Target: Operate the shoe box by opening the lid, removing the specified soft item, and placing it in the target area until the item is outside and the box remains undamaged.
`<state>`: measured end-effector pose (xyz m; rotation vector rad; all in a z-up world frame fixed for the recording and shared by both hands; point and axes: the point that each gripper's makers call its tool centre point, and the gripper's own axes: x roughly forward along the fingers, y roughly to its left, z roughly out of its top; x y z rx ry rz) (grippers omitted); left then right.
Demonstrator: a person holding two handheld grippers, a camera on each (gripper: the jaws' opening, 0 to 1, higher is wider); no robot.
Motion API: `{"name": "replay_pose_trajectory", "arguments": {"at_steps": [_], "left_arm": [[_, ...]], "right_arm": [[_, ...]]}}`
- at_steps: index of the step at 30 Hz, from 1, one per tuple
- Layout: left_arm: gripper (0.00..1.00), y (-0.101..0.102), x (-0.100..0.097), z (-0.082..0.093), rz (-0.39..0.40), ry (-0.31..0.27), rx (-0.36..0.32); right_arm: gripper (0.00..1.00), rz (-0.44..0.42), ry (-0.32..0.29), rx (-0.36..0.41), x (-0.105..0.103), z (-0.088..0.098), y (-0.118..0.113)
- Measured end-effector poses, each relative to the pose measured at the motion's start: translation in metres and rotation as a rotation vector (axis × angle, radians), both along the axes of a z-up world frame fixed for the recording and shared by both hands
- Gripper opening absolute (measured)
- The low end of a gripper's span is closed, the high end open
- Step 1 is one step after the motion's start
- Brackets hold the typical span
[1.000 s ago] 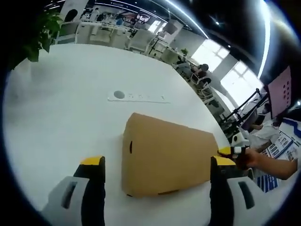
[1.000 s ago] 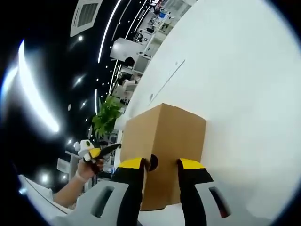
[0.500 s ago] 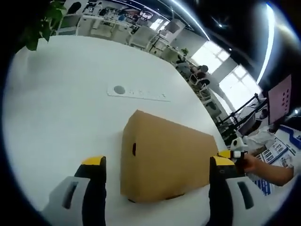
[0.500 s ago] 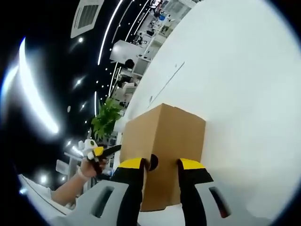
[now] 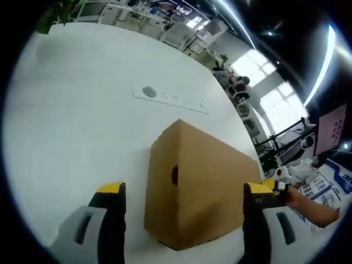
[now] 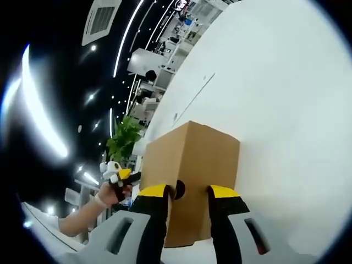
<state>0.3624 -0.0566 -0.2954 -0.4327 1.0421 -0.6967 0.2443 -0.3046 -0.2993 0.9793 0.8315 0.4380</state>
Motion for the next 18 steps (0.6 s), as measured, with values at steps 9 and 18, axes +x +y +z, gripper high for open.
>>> {"name": "replay_pose_trajectory", "arguments": {"at_steps": [9, 18], "left_arm": [[0.84, -0.005, 0.003, -0.010, 0.021, 0.051, -0.020], [0.78, -0.001, 0.002, -0.016, 0.037, 0.084, -0.040]], "right_arm": [[0.28, 0.028, 0.014, -0.002, 0.000, 0.000, 0.001], [0.28, 0.029, 0.014, -0.002, -0.001, 0.001, 0.001]]}}
